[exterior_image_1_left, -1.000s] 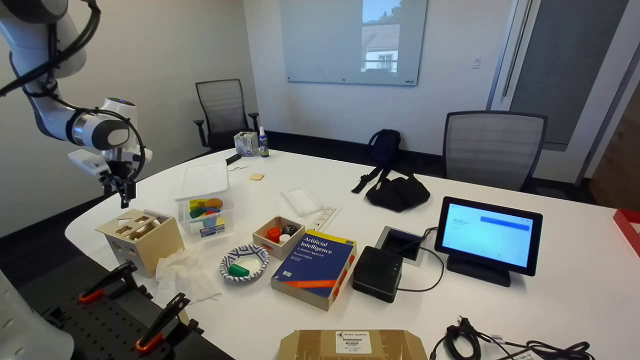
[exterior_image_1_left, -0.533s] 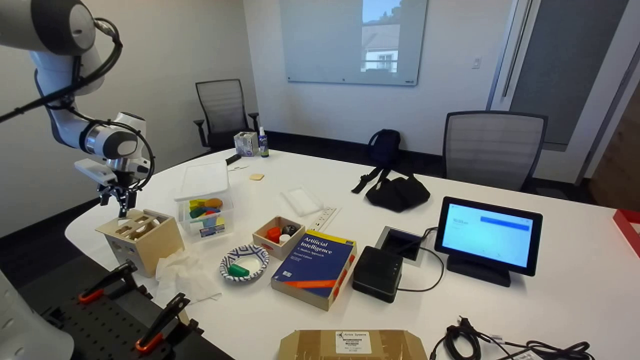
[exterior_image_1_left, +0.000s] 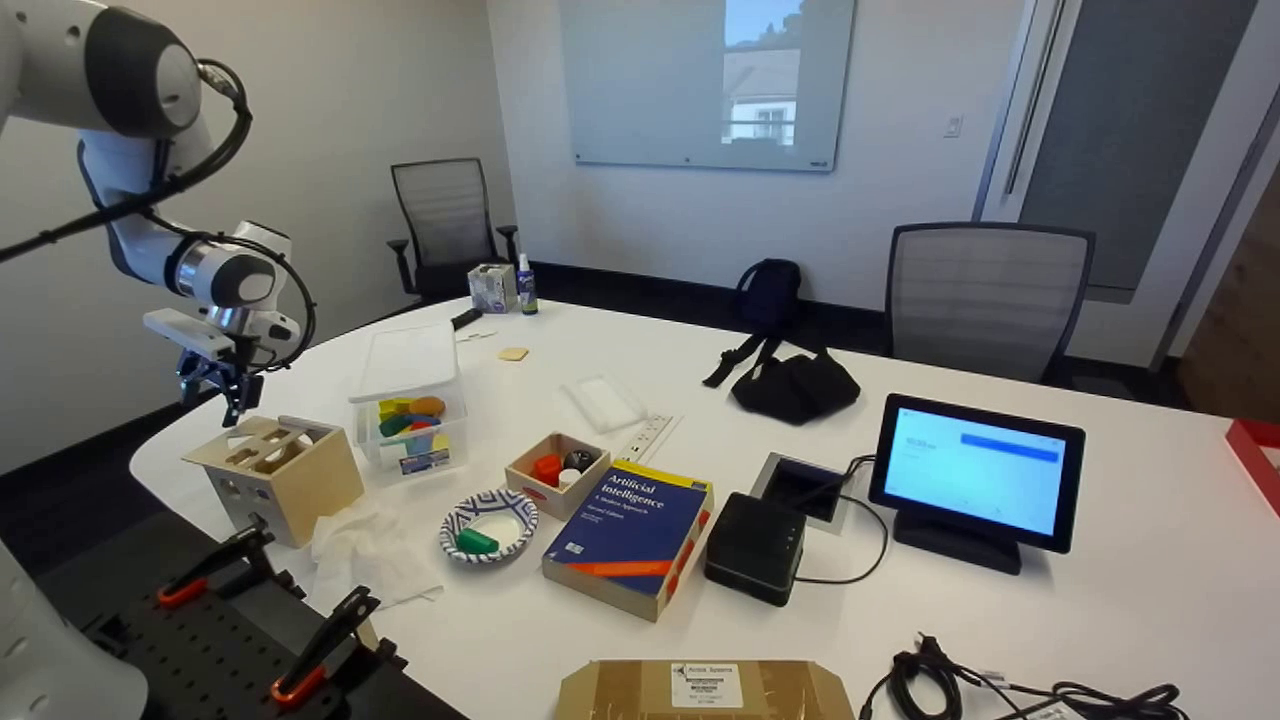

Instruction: Close the cube-shaped wooden object

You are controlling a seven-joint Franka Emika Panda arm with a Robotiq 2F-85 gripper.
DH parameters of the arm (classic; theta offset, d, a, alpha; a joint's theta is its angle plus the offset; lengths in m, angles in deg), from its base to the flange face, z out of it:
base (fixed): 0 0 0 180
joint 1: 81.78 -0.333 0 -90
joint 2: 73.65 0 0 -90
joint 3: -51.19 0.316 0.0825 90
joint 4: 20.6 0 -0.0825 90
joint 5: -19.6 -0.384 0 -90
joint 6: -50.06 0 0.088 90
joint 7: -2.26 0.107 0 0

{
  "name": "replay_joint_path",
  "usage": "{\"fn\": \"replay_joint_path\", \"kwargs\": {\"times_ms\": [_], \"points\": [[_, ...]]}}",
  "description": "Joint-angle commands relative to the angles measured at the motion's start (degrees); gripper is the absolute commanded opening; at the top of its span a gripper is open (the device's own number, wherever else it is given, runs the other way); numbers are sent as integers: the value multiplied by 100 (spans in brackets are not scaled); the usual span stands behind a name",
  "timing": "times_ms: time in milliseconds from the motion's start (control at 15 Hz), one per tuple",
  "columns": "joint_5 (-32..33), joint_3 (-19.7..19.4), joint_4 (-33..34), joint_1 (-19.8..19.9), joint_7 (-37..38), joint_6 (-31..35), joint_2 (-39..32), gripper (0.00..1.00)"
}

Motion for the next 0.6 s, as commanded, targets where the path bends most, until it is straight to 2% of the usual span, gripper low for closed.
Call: {"fn": "replay_joint_path", "kwargs": {"times_ms": [0,533], "points": [[57,-92,271,-175,129,-272,-24,100],[-1,-97,1070,-116,-22,-1484,-524,100]]}}
